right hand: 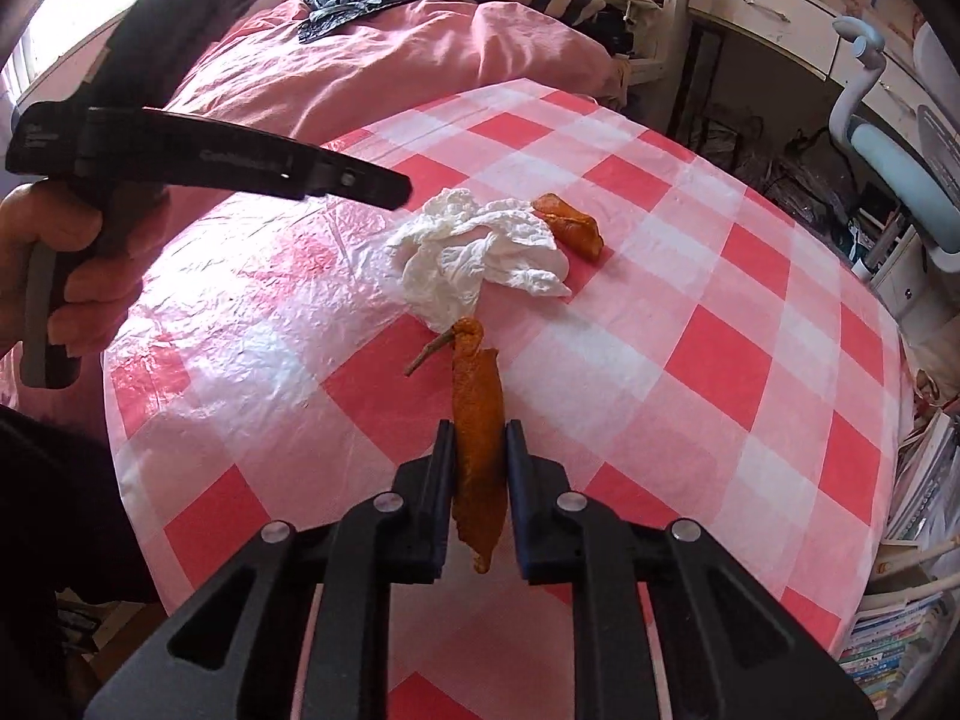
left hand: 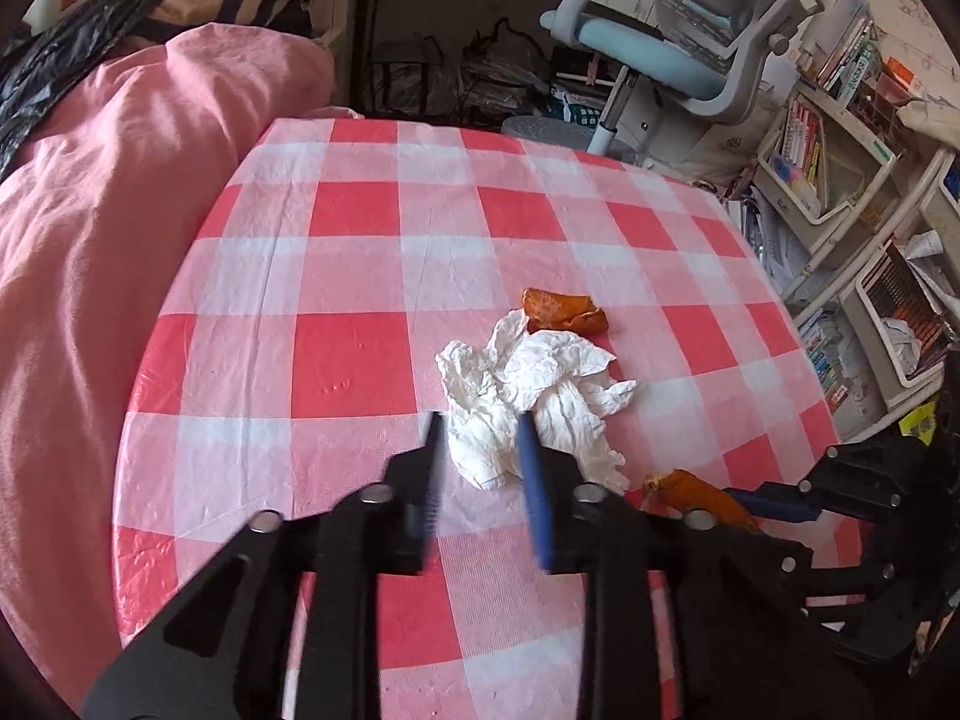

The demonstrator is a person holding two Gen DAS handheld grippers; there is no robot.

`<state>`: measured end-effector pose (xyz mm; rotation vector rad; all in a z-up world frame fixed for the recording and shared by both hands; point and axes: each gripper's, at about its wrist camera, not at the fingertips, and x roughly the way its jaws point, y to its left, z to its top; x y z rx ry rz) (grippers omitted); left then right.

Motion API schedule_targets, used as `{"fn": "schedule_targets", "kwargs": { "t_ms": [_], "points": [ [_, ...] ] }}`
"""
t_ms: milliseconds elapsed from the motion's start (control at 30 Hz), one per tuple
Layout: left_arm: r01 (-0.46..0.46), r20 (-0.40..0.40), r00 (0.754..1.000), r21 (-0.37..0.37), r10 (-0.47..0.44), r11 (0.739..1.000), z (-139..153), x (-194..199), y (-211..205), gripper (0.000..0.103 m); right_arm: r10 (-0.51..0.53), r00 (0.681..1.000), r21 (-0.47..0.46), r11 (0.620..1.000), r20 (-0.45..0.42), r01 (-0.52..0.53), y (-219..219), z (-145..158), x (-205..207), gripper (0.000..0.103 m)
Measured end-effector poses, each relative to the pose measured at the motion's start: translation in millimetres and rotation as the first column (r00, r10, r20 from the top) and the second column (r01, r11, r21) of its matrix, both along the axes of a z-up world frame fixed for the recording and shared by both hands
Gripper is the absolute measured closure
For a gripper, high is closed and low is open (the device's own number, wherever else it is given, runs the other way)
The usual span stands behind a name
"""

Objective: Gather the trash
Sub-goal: 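Grasp the white tissue with the left tool while the right tool lifts the orange strip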

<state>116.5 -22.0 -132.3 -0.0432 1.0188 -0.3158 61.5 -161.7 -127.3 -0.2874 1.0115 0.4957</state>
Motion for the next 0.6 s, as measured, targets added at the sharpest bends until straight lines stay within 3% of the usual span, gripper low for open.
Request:
{"fn": "schedule_targets", "kwargs": {
  "t_ms": [33, 267, 300, 367, 400, 433, 600],
  "points": [
    [-0.012, 0.007, 1.000, 0.027, 0.012, 1.000, -4, 3, -4, 0.053, 0.001, 1.000, -0.005, 1.000, -0.005, -0.001, 1, -2, 0, 0.086],
    [-0.024, -0.001, 1.000, 0.088, 0.024, 0.996, -18, 17, -17, 0.046, -0.006, 1.000, 0.004, 1.000, -0.031, 0.007, 0, -12, 6, 0.081],
    [-0.026, -0.013, 1.000, 0.085, 0.028, 0.996, -21, 19, -16, 0.049, -0.008, 0.999, 0.007, 1.000, -0.031, 0.008, -1, -12, 7, 0.081],
    [-0.032, -0.013, 0.999, 0.083, 0.033, 0.996, -22, 20, -14, 0.068, -0.008, 1.000, 0.013, 1.000, -0.028, 0.008, -2, -13, 9, 0.080],
    [-0.031, -0.023, 0.999, 0.072, 0.033, 0.997, -21, 21, -13, 0.083, -0.007, 1.000, 0.014, 1.000, -0.028, 0.008, -1, -13, 9, 0.080],
    [-0.038, -0.040, 0.998, 0.041, 0.039, 0.998, -20, 22, -8, 0.088, -0.007, 1.000, 0.014, 1.000, -0.027, 0.007, -1, -13, 10, 0.080],
    [-0.060, -0.034, 0.998, -0.030, 0.059, 0.998, -6, 20, 6, 0.094, 0.009, 1.000, -0.003, 1.000, -0.015, -0.009, 3, -12, 8, 0.085]
  ]
}}
